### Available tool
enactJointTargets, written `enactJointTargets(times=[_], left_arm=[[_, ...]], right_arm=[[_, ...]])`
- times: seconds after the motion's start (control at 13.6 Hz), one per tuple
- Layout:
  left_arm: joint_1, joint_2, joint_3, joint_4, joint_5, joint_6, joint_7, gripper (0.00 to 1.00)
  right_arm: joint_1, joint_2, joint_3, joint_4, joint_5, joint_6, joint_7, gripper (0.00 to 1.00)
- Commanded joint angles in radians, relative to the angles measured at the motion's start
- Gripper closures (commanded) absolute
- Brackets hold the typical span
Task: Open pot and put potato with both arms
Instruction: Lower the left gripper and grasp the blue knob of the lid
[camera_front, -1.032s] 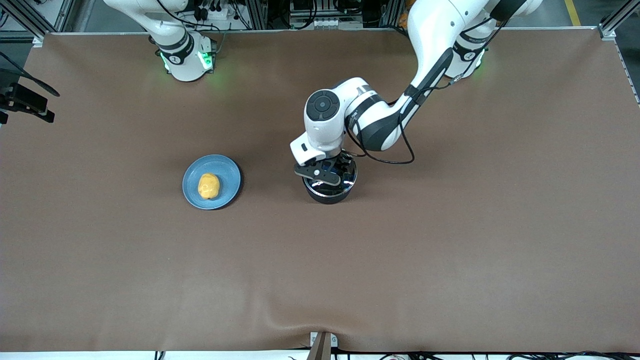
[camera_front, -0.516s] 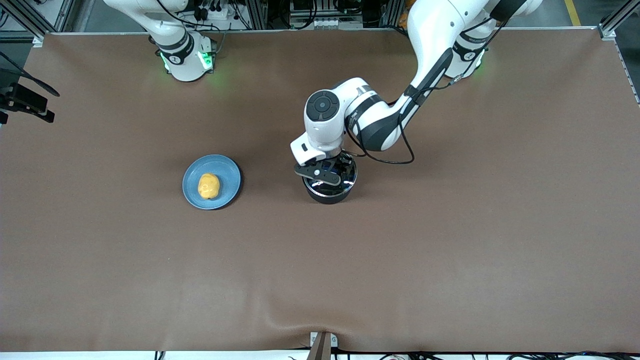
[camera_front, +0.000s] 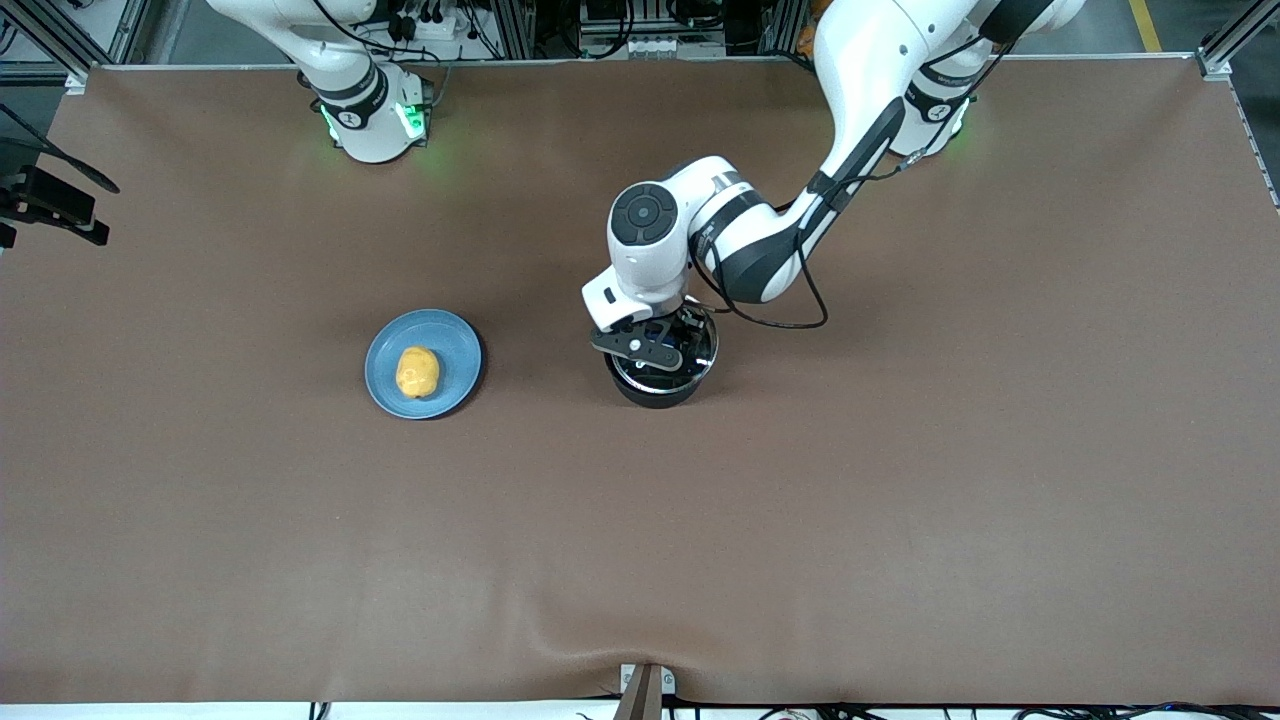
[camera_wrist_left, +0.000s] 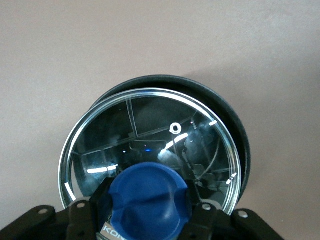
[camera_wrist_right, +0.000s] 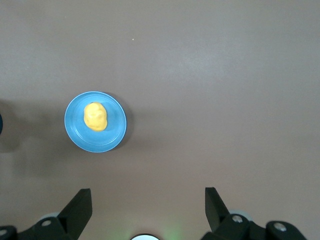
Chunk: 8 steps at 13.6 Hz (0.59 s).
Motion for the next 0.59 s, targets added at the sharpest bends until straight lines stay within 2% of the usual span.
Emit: enactJointTargets(times=[0.0, 0.22, 0.37, 0.52], left_arm=[[-0.004, -0.002, -0.001, 0.015, 0.000, -0.044, -0.010, 0.77], [-0.001, -0.022, -0.003, 0.019, -0.027, -0.067, -0.013, 0.85], [0.010, -0.057, -0.004, 0.019, -0.044, -0.095, -0.013, 0.99], [0.021, -0.103, -0.003, 0.019, -0.063, -0.124, -0.010, 1.00]], right_arm=[[-0.007, 0.004, 0.005, 0.014, -0.002, -0.007, 0.008, 0.00], [-0.007, 0.004, 0.005, 0.014, -0.002, -0.007, 0.008, 0.00], [-0.007, 0.004, 0.005, 0.014, -0.002, -0.004, 0.006, 0.00], [-0.010, 0.007, 0.005, 0.018, -0.002, -0.003, 0.005, 0.00]])
